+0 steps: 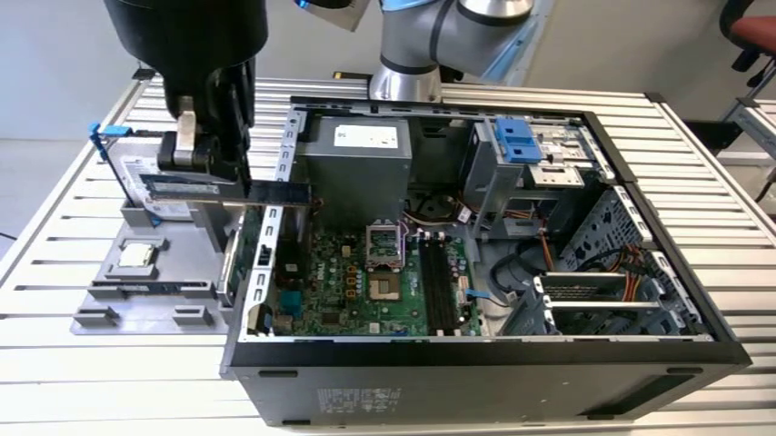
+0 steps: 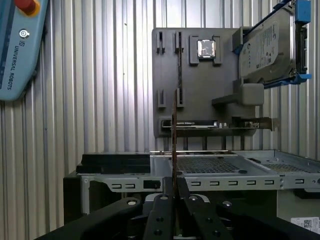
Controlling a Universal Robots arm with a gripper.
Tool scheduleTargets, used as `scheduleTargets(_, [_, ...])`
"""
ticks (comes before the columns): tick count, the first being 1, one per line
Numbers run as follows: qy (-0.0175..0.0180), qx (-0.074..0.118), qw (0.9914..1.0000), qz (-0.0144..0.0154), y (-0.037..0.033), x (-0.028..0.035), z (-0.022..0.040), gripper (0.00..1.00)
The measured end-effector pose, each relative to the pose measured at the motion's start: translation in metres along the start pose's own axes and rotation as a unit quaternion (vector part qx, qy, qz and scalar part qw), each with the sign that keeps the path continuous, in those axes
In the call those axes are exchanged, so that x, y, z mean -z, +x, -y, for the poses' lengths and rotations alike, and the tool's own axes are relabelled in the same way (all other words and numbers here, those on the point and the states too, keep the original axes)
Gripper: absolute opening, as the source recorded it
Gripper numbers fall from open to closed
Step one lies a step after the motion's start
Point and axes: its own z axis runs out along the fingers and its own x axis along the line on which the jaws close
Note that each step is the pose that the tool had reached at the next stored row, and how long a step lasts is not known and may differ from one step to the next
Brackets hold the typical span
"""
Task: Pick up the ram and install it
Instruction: 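Pick up the ram and move it above insertion slot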
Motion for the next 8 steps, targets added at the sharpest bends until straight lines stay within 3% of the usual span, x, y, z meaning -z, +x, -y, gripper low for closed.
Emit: scheduleTargets(8, [-0.0016, 0.0, 1.0, -0.0001, -0.0006, 0.0009, 0.0185, 0.0])
